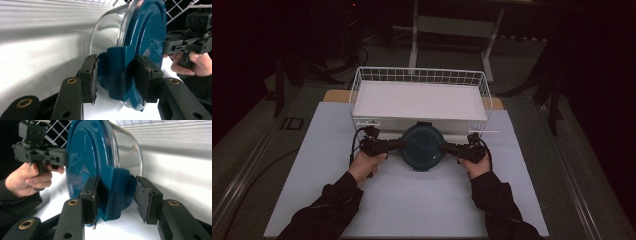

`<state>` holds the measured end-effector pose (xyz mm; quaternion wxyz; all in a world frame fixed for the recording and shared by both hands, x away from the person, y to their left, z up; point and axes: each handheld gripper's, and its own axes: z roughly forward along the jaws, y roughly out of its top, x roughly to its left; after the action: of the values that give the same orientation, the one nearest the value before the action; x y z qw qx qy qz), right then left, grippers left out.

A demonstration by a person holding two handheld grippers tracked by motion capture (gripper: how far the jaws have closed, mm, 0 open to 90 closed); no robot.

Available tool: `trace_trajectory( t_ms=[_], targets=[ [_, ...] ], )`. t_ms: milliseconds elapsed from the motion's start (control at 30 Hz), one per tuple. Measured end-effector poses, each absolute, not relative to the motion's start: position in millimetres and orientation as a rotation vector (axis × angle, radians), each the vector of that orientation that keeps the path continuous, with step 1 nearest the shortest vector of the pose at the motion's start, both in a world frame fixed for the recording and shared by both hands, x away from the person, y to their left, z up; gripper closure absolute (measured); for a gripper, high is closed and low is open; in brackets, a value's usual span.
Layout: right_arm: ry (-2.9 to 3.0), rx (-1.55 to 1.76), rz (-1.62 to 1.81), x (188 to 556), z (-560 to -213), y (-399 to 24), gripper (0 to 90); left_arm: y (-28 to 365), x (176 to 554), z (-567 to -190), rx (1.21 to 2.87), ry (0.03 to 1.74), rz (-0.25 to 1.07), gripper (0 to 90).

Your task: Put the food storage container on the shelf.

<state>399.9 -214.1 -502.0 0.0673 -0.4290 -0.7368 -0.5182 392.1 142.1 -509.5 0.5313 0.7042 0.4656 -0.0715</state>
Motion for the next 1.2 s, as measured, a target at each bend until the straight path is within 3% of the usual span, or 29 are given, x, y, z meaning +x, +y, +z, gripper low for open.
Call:
trace_trajectory(
  t_ms=[100,300,467,1200],
  targets=[
    [-2.199,-1.317,-1.579,403,-506,-217,53.3,139,394,-510,1.692,1.091,-0.110,54.0],
    [-2.279,-1.332,-1.595,400,-504,-215,53.1,140,395,-515,1.648,1.106,-0.165,51.8],
    [-2.304,-1.360,-1.609,401,-501,-212,50.9,140,397,-515,1.673,1.093,-0.093,48.9],
    [-2.354,-1.476,-1.646,402,-495,-201,48.1,140,403,-510,1.681,1.092,-0.018,48.4]
  ],
)
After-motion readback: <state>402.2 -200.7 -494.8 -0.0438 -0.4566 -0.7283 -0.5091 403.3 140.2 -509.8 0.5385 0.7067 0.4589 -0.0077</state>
